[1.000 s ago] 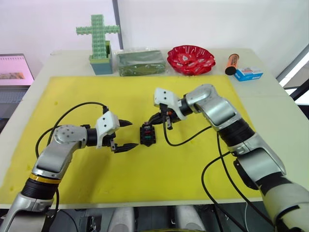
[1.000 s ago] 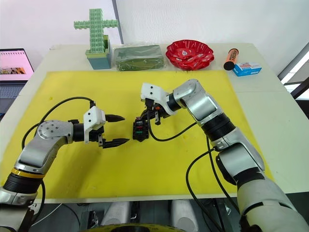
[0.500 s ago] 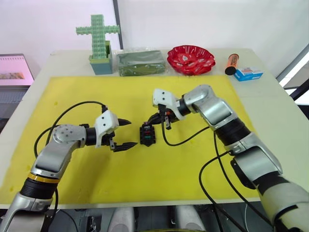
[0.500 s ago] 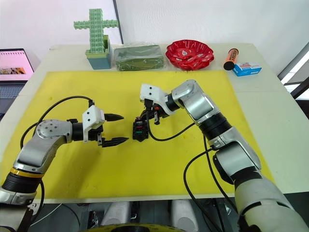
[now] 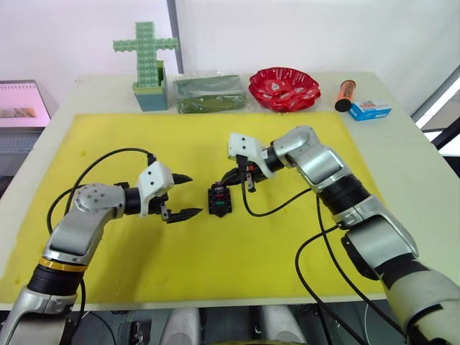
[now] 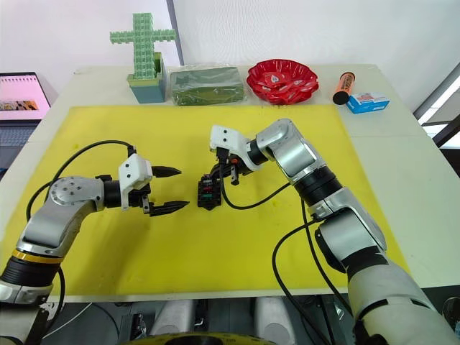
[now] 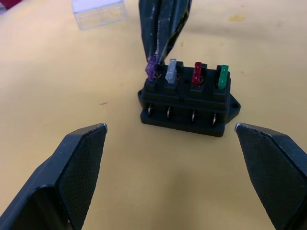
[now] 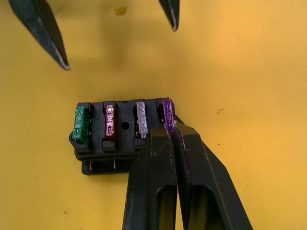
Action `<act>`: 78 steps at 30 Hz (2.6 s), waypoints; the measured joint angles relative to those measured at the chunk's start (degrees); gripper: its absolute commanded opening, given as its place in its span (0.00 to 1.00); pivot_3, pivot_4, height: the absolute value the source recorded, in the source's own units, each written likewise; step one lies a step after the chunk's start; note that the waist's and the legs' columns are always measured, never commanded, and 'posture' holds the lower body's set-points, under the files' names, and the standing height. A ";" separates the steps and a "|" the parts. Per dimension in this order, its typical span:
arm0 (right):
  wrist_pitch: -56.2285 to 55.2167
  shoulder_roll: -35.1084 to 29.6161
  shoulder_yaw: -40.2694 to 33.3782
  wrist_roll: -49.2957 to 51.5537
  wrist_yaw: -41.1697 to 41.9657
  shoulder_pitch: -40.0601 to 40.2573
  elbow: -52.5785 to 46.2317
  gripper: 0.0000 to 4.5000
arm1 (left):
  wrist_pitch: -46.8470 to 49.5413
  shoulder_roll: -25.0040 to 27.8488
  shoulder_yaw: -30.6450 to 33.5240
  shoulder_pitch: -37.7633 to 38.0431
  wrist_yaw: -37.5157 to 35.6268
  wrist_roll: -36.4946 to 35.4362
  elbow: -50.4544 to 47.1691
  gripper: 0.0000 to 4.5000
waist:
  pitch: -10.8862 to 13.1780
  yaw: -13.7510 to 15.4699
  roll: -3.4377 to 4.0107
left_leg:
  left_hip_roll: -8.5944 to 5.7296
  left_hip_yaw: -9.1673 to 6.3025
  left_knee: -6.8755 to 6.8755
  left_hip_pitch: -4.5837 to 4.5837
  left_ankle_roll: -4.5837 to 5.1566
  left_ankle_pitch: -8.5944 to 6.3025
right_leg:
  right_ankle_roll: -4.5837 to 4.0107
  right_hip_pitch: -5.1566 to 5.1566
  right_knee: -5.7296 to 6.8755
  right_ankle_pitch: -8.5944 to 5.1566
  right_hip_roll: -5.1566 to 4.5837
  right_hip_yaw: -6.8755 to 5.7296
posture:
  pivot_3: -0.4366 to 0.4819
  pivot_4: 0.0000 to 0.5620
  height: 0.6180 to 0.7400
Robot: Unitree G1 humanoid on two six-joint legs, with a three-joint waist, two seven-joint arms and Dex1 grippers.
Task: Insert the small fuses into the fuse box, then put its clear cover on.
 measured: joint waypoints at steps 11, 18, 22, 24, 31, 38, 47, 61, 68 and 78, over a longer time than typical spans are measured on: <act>0.16 0.01 -0.59 0.12 2.09 -1.18 0.63 0.01 | -0.72 0.00 0.00 -0.01 -0.01 0.01 0.02 1.00 | 0.00 -0.01 0.00 | 0.00 0.00 0.00 0.00 0.00 0.00 | 0.00 0.00 0.00 0.00 0.00 0.00 | 0.48 0.27 1.00; 0.03 0.37 -0.71 0.01 2.57 -1.58 1.64 0.01 | -0.71 0.00 0.00 0.00 0.17 0.01 0.02 1.00 | 0.00 -0.01 0.00 | 0.00 0.00 0.00 0.00 0.00 0.00 | 0.00 0.00 0.00 0.00 0.00 0.00 | 0.48 0.27 1.00; -0.87 0.53 -0.71 -0.34 2.65 -1.60 1.86 0.01 | -0.69 0.00 0.00 0.02 0.69 0.01 0.02 1.00 | 0.00 -0.01 0.00 | 0.00 0.00 0.00 0.00 0.00 0.00 | 0.00 0.00 0.00 0.00 0.00 0.00 | 0.48 0.27 1.00; -1.24 0.82 -0.70 -0.66 2.68 -1.60 2.23 0.01 | -0.69 0.00 0.00 0.03 0.96 0.00 0.01 1.00 | 0.00 -0.02 0.00 | 0.00 0.00 0.00 0.00 0.00 0.00 | 0.00 0.00 0.00 0.00 0.00 0.00 | 0.48 0.27 1.00; -1.93 1.24 -0.67 -1.67 3.35 -1.60 2.88 0.01 | -0.61 0.00 0.01 0.26 1.22 -0.02 -0.11 1.00 | 0.00 -0.01 0.00 | 0.00 0.00 0.00 0.00 0.00 0.00 | 0.00 0.00 0.00 0.00 0.00 0.00 | 0.48 0.27 1.00; -2.53 1.37 -0.67 -2.48 3.65 -1.60 2.91 0.01 | -0.56 0.00 0.03 0.42 1.45 -0.02 -0.44 1.00 | 0.00 -0.02 0.00 | 0.00 0.00 -0.01 0.00 0.00 0.00 | 0.00 0.00 0.00 0.00 0.00 0.00 | 0.48 0.27 1.00; -3.74 1.81 0.00 -5.37 3.28 -1.93 2.95 0.01 | -0.55 0.00 0.03 0.54 2.03 -0.02 -0.66 1.00 | -0.01 -0.06 0.00 | 0.00 0.00 -0.01 0.02 0.00 0.00 | 0.00 0.01 0.01 0.00 0.00 0.00 | 0.48 0.27 1.00; -2.71 1.78 1.51 -8.10 3.15 -2.13 0.06 0.01 | -0.53 -0.01 0.02 0.55 2.33 -0.02 -0.78 1.00 | -0.02 -0.08 0.01 | 0.00 0.00 -0.01 0.05 0.00 0.00 | 0.00 0.03 0.01 0.00 0.00 0.00 | 0.48 0.27 1.00; 0.03 1.74 1.47 -7.76 3.91 -2.11 -1.93 0.01 | -0.52 -0.01 0.02 0.62 2.43 -0.02 -0.90 1.00 | -0.01 -0.07 0.01 | 0.00 0.00 -0.02 0.04 0.00 0.00 | 0.00 0.02 0.01 0.00 0.00 0.00 | 0.48 0.27 1.00; 1.50 1.77 1.14 -7.32 3.83 -2.11 -2.04 0.30 | -0.53 -0.01 0.02 0.69 2.42 -0.02 -1.09 1.00 | -0.02 -0.07 0.01 | 0.00 0.00 -0.02 0.04 0.00 0.00 | 0.00 0.02 0.01 0.00 0.00 0.00 | 0.48 0.27 1.00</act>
